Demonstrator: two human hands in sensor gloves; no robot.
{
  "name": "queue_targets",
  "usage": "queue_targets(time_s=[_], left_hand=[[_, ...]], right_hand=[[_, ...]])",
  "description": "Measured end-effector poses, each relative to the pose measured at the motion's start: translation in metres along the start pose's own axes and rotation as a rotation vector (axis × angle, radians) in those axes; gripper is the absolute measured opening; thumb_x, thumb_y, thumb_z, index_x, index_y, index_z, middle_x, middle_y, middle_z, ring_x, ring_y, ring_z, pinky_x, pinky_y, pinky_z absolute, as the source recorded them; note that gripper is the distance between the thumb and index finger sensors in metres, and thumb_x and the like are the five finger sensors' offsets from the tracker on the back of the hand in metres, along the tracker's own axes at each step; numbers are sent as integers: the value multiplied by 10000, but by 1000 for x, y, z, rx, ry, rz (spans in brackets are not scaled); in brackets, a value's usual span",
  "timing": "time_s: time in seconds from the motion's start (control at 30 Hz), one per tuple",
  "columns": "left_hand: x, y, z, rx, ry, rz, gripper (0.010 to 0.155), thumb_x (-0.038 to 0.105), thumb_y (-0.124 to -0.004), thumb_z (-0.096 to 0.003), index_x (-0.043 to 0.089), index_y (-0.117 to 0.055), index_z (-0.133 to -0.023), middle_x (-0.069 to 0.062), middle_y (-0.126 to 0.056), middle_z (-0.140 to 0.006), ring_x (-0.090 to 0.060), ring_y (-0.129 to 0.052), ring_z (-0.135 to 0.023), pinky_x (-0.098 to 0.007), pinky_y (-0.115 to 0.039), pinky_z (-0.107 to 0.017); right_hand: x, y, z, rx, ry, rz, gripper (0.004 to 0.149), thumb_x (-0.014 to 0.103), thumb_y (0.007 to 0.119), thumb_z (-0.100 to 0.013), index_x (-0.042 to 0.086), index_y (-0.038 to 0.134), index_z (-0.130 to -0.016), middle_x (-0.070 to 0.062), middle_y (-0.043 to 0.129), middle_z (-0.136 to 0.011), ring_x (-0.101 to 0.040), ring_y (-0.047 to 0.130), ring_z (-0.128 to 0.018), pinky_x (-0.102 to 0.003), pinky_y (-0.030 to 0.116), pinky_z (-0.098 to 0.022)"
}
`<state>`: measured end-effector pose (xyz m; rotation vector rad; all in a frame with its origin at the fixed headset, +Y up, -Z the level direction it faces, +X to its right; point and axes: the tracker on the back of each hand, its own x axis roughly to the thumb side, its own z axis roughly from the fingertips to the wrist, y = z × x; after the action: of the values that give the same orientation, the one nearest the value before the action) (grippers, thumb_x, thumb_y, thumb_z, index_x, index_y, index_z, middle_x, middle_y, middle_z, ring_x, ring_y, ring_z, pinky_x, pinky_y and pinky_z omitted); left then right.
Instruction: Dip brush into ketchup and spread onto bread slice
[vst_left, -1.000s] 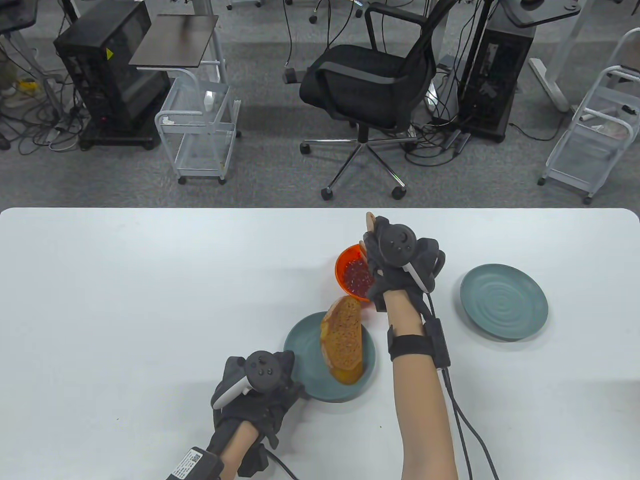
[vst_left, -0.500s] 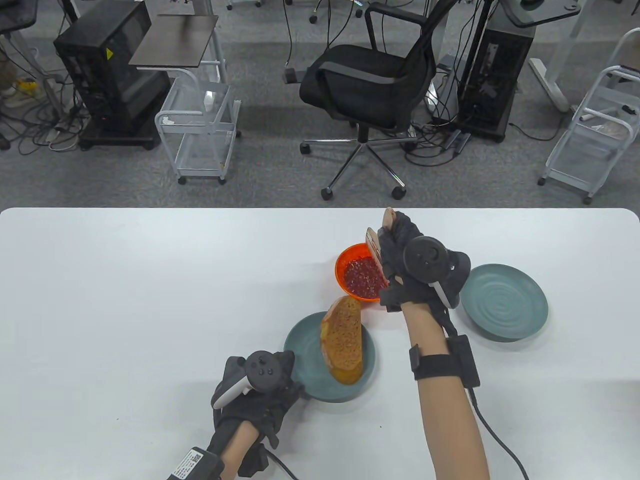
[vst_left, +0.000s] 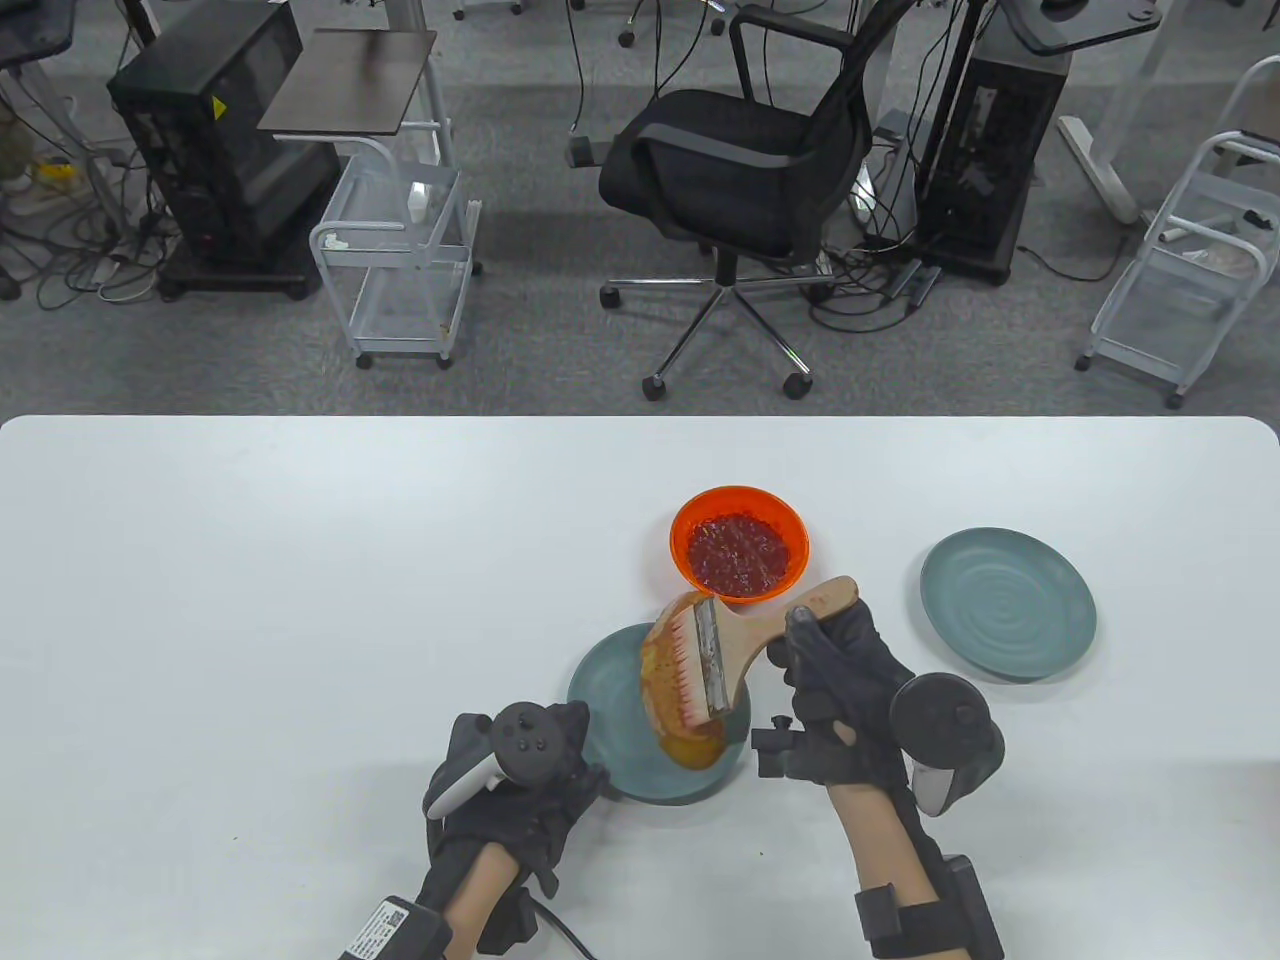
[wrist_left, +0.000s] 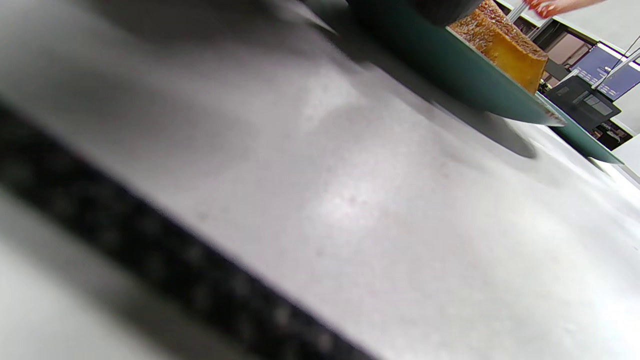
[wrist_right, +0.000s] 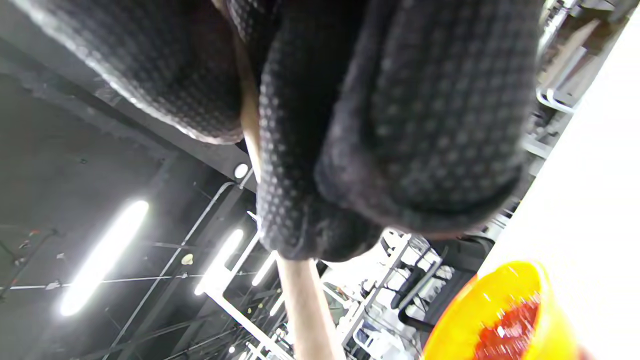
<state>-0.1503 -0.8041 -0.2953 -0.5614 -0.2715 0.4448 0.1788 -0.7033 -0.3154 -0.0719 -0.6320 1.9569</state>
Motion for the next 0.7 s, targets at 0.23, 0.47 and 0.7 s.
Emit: queue_targets(time_s=[0.23, 0.47, 0.7], left_hand=[[0, 0, 0, 1, 1, 1, 679, 473, -500, -678, 198, -91, -1144, -120, -146, -1190, -385, -63, -1062, -579, -151, -694], [0, 0, 0, 3, 1, 1, 680, 474, -502, -677, 197, -93, -1145, -120, -148, -1191, -386, -65, -1063, -579, -153, -694], [0, 0, 0, 3, 2, -1, 679, 474, -499, -677, 199, -90, -1145, -118, -145, -1192, -384, -61, -1065, -579, -150, -696]], right_hand=[[-5, 9, 7, 19, -24, 58, 427, 310, 897, -500, 16, 787, -790, -251, 944, -584, -249, 1145, -285, -315, 1004, -153], [13, -10, 7, -100, -211, 223, 430, 346, 895, -500, 39, 789, -783, -216, 953, -579, -213, 1143, -273, -292, 999, -146], [-9, 15, 14, -46, 56, -57, 425, 307, 885, -511, 22, 770, -805, -254, 930, -609, -256, 1142, -308, -316, 1004, -168]])
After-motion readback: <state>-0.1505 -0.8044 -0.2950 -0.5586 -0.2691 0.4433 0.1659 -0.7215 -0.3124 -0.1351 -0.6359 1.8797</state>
